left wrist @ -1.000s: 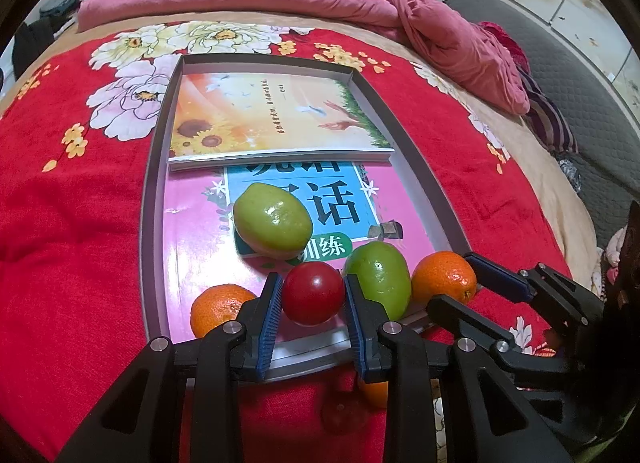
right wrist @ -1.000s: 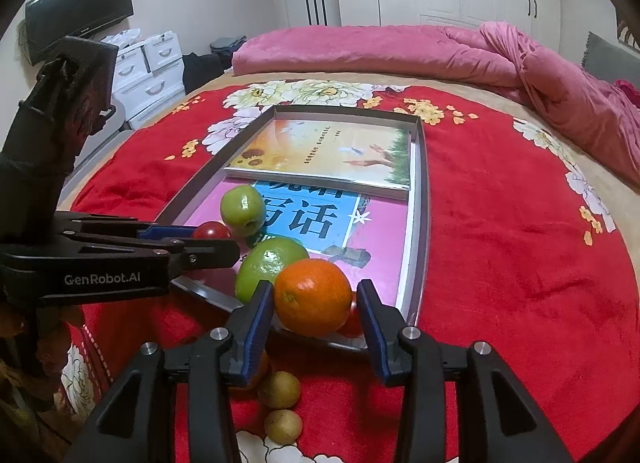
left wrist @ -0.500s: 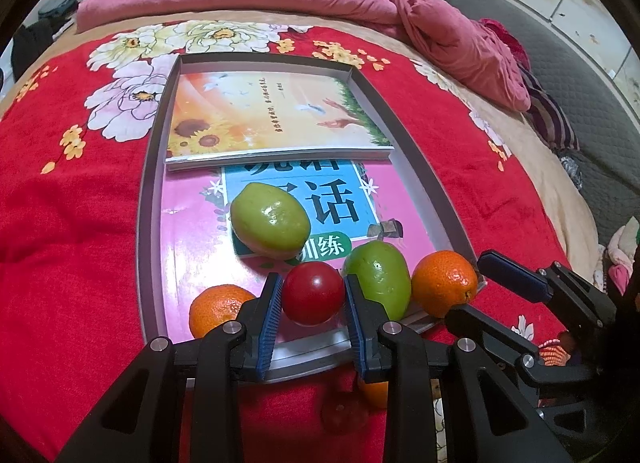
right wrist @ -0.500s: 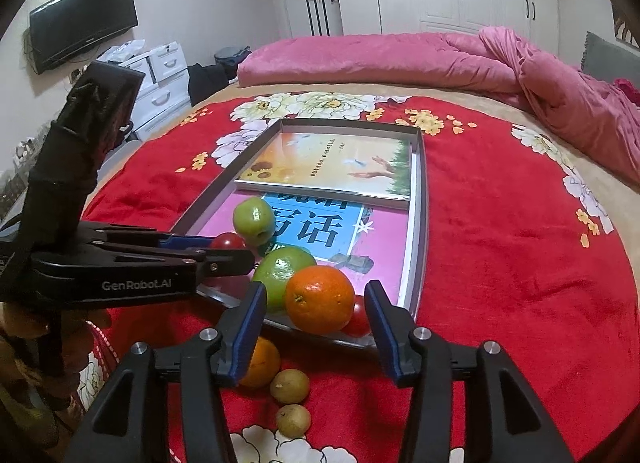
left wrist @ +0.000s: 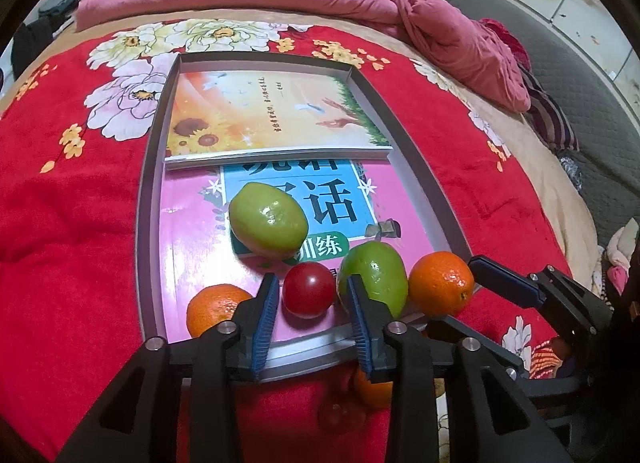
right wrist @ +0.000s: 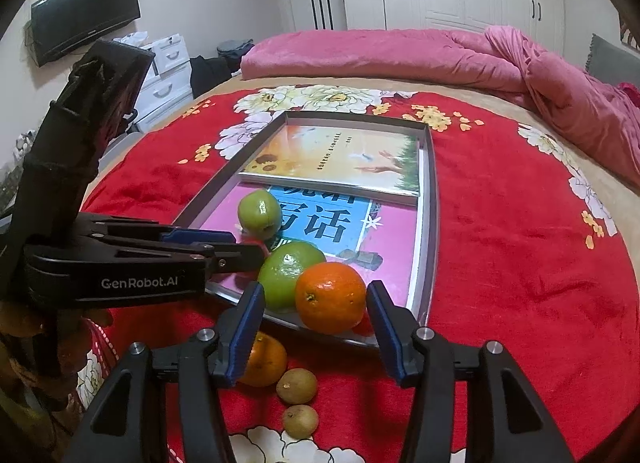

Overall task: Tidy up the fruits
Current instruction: 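Lower the cherry tomato onto the book and open the left tool, then withdraw both open tools from the tray toward the fruit cluster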

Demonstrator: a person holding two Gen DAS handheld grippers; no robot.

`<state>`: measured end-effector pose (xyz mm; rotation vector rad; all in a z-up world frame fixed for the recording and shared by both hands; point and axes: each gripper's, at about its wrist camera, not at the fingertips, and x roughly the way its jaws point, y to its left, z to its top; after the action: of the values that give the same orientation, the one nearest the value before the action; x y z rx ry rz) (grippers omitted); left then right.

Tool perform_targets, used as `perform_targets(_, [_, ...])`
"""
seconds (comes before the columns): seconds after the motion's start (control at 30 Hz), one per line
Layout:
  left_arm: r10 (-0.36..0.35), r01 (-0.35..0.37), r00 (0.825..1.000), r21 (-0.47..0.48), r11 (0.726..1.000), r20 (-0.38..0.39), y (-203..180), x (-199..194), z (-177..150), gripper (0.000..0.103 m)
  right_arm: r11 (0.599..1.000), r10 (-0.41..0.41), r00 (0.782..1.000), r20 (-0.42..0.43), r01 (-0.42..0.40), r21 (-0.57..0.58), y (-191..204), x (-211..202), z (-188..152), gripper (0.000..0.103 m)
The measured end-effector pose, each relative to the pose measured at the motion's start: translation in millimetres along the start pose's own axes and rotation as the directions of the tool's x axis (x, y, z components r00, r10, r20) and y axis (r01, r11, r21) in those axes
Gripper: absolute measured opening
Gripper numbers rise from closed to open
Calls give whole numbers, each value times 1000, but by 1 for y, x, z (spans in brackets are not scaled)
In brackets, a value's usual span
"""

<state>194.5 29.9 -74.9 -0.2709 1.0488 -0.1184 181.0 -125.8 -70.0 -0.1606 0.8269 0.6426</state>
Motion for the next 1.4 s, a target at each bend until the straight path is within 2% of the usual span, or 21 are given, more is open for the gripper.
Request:
perform_targets(0.13, [-5,5,1000,-1,1000,4,0,-3,0,45,1000,-9,1000,6,9,0,0,-2,0,59])
perform_targets(0.3, [-5,5,1000,7,1000,1,-4,-6,-1,50,1000,-11,1000,14,11,3,0,-5,2,59])
perform_targets(0.4, [-6,6,1000,14,1000,3,-6,-9,-2,51,1000,-19,1000,18,19,4,-1,-6,2,60])
perform_targets(0.63, [-14,14,1000,7,1000,14,-7,-18,-2,52,999,-33,999,33,33,21,-6,-13,2,70])
perform_targets(0.73, [-16,16,1000,3,1000,22,-7,-22,-2,61,999,-41,998,41,40,34,-10,-16,2,72])
perform_targets(1.2, [-23,25,998,-21,999,64,-4,-45,-2,69,995,-71,995,71,66,76,-20,-29,4,80])
perform_targets(1.3, [-20,21,997,-21,1000,70,-3,-48,-2,76,994,-75,994,77,69,83,-21,-31,5,82])
perform_targets(1.4, [-22,24,997,-22,999,79,-3,-53,-1,76,993,-76,993,88,68,93,-23,-34,6,86])
